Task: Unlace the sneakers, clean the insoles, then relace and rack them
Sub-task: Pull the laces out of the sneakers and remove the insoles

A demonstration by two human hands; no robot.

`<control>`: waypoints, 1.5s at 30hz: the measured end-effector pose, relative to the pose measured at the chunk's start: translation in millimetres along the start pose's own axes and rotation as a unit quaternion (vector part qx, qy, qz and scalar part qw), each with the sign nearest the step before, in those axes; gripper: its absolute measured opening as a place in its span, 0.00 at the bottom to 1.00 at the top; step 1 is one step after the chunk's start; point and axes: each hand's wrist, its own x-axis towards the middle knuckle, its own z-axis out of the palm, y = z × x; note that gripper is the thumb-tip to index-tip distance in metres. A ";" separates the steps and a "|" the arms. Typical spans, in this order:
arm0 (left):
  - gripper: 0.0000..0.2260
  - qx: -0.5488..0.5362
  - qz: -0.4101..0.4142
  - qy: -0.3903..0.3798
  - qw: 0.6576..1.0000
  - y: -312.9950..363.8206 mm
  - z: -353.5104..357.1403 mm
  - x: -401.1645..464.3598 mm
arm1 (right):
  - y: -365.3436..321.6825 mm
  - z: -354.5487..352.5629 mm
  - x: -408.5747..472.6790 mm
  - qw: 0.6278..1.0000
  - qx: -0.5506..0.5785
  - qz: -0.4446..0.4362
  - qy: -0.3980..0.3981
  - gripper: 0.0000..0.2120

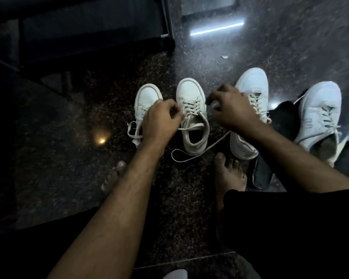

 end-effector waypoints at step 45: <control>0.15 -0.208 -0.015 -0.145 0.967 13.8 25.5 3.1 | 10.5 42.5 -16.0 0.964 0.264 0.030 0.025 0.13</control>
